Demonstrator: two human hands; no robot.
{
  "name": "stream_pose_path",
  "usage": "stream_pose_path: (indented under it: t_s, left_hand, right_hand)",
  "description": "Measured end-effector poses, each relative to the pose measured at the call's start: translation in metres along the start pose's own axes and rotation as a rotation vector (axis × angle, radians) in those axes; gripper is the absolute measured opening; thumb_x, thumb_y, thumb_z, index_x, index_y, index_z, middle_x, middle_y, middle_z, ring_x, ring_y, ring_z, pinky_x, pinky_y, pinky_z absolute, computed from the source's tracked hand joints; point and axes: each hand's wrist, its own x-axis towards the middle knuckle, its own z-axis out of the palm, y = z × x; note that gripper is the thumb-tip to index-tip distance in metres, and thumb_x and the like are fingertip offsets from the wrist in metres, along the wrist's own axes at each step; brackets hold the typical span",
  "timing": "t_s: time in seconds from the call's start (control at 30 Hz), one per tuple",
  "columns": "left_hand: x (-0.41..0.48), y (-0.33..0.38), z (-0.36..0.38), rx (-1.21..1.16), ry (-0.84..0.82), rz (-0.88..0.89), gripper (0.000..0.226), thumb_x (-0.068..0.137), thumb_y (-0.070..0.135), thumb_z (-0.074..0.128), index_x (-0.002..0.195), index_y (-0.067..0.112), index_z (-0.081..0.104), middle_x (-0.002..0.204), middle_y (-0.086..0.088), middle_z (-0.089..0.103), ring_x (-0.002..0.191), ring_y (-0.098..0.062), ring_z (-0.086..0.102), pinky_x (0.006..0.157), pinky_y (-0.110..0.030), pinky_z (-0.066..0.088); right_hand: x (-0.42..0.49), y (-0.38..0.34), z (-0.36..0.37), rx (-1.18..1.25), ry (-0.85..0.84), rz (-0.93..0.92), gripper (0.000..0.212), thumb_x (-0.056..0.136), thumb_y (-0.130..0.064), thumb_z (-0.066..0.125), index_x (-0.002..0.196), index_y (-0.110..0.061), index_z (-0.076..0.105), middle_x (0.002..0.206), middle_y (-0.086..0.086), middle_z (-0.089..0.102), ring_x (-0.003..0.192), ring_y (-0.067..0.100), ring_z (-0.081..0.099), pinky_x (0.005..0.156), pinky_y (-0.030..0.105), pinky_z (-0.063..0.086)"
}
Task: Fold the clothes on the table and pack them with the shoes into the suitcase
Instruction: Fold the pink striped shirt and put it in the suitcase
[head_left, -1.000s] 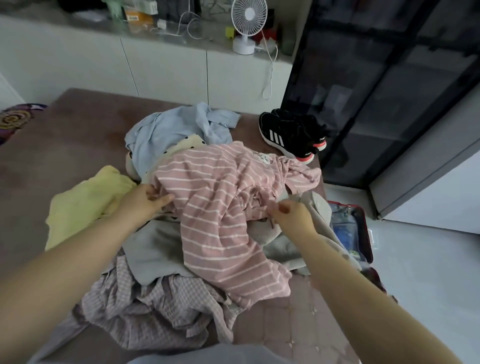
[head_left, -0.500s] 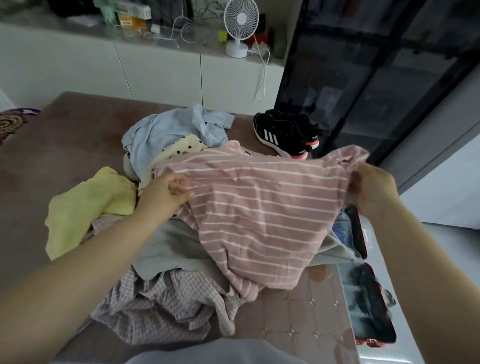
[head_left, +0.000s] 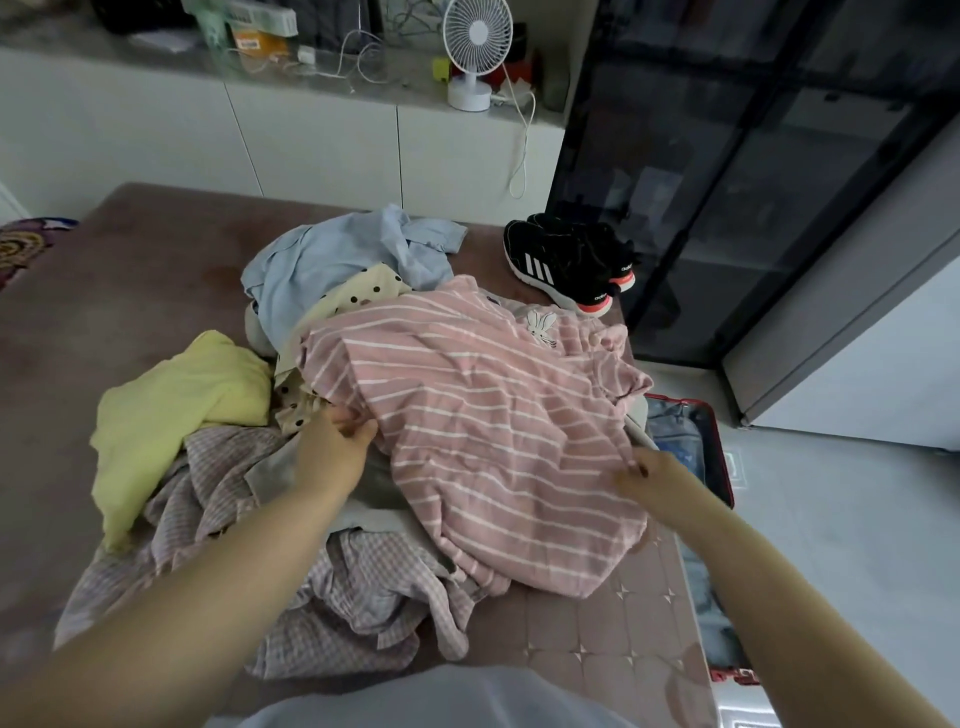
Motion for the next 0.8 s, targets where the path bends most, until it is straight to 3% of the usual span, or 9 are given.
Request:
stream_pose_path:
  t_s: [0.17,0.23,0.33,0.4,0.47,0.5,0.57,0.67,0.8]
  left_hand:
    - [0.007,0.001,0.008,-0.299,-0.034,-0.239,0.013,0.083,0.015,0.068,0.096,0.011,0.065,0.110,-0.015,0.064,0.084,-0.022,0.054,0.068,-0.027,0.042]
    - [0.008,0.002,0.008,-0.339,-0.048,-0.268,0.017,0.084,0.015,0.067,0.099,0.008,0.063,0.107,-0.013,0.062,0.082,-0.021,0.053,0.065,-0.027,0.040]
    - [0.008,0.002,0.011,-0.311,-0.134,-0.326,0.045,0.081,0.027,0.070,0.118,0.004,0.059,0.116,-0.014,0.062,0.098,-0.031,0.057,0.075,-0.034,0.041]
    - [0.005,0.000,0.013,-0.260,-0.165,-0.367,0.051,0.081,0.031,0.070,0.122,0.003,0.056,0.113,-0.022,0.061,0.087,-0.033,0.058,0.069,-0.036,0.045]
    - [0.001,0.000,0.011,-0.262,-0.171,-0.304,0.040,0.082,0.025,0.069,0.111,-0.001,0.060,0.088,-0.016,0.062,0.072,-0.026,0.051,0.057,-0.028,0.037]
    - [-0.002,0.003,0.008,-0.271,-0.156,-0.260,0.032,0.082,0.020,0.068,0.106,0.000,0.062,0.083,-0.012,0.061,0.077,-0.023,0.051,0.061,-0.027,0.039]
    - [-0.002,0.012,-0.010,-0.317,-0.078,-0.165,0.021,0.084,0.013,0.065,0.104,0.006,0.065,0.092,-0.012,0.065,0.086,-0.021,0.057,0.078,-0.032,0.046]
    - [-0.002,0.042,-0.058,-0.316,0.000,0.011,0.015,0.089,0.018,0.058,0.102,0.015,0.064,0.079,-0.009,0.065,0.069,-0.016,0.056,0.069,-0.033,0.044]
    - [0.001,0.086,-0.120,-0.015,-0.047,0.288,0.013,0.089,0.023,0.059,0.077,0.018,0.059,0.067,0.006,0.062,0.061,-0.013,0.053,0.062,-0.030,0.038]
  right_hand:
    - [-0.005,0.010,-0.045,0.126,0.125,-0.044,0.015,0.093,-0.021,0.052,0.102,-0.015,0.063,0.098,0.016,0.069,0.085,0.029,0.065,0.088,0.051,0.050]
    - [-0.010,0.012,-0.059,0.131,0.218,-0.057,0.021,0.093,-0.025,0.052,0.103,-0.010,0.062,0.102,0.020,0.067,0.084,0.028,0.063,0.085,0.050,0.050]
    - [-0.011,0.013,-0.069,0.206,0.309,-0.064,0.030,0.091,-0.026,0.054,0.106,0.001,0.058,0.105,0.030,0.062,0.079,0.026,0.057,0.073,0.047,0.049]
    - [-0.012,0.012,-0.068,0.203,0.353,-0.043,0.026,0.092,-0.024,0.052,0.102,-0.001,0.060,0.099,0.027,0.064,0.081,0.034,0.061,0.075,0.046,0.050]
    - [-0.013,0.012,-0.067,0.206,0.414,-0.040,0.023,0.093,-0.020,0.051,0.097,0.001,0.060,0.088,0.023,0.064,0.077,0.033,0.058,0.073,0.045,0.050]
    - [-0.014,0.011,-0.069,0.213,0.452,-0.050,0.022,0.093,-0.016,0.050,0.095,0.003,0.059,0.082,0.020,0.061,0.074,0.030,0.054,0.071,0.042,0.047]
    - [-0.017,0.009,-0.076,0.236,0.542,-0.068,0.016,0.093,-0.011,0.049,0.090,0.000,0.059,0.078,0.013,0.057,0.075,0.027,0.051,0.070,0.037,0.042]
    - [-0.024,0.009,-0.091,0.267,0.616,-0.042,0.011,0.091,-0.014,0.054,0.089,-0.005,0.060,0.086,0.014,0.059,0.077,0.028,0.051,0.070,0.034,0.040]
    - [-0.026,0.019,-0.108,0.412,0.368,0.080,0.014,0.079,-0.023,0.071,0.080,-0.009,0.068,0.079,0.009,0.070,0.068,0.024,0.063,0.065,0.032,0.053]
